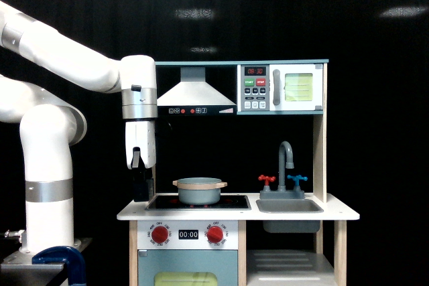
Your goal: Put the bowl inside the kitchen cabinet
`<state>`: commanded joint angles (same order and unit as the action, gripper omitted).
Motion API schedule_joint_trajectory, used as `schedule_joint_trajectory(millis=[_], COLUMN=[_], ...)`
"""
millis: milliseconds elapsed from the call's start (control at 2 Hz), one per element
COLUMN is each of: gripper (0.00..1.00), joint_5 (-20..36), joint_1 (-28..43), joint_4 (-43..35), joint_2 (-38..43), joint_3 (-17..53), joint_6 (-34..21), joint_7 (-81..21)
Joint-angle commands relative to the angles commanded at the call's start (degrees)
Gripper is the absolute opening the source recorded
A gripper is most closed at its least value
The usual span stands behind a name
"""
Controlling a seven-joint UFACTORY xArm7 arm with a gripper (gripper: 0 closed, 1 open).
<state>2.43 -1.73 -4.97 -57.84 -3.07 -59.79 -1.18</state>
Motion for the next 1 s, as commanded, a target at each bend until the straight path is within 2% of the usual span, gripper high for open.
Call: schedule_joint_trajectory(millis=[500,1000], gripper=[1.0,1.0], joint_5=[-0.2,1.0], joint_1=[0.7,1.4], joint_4=[-1.7,-4.7], joint_2=[4.4,10.6], joint_3=[-0.5,-3.8], joint_6=[1.7,4.9], joint_7=[-0.2,5.2])
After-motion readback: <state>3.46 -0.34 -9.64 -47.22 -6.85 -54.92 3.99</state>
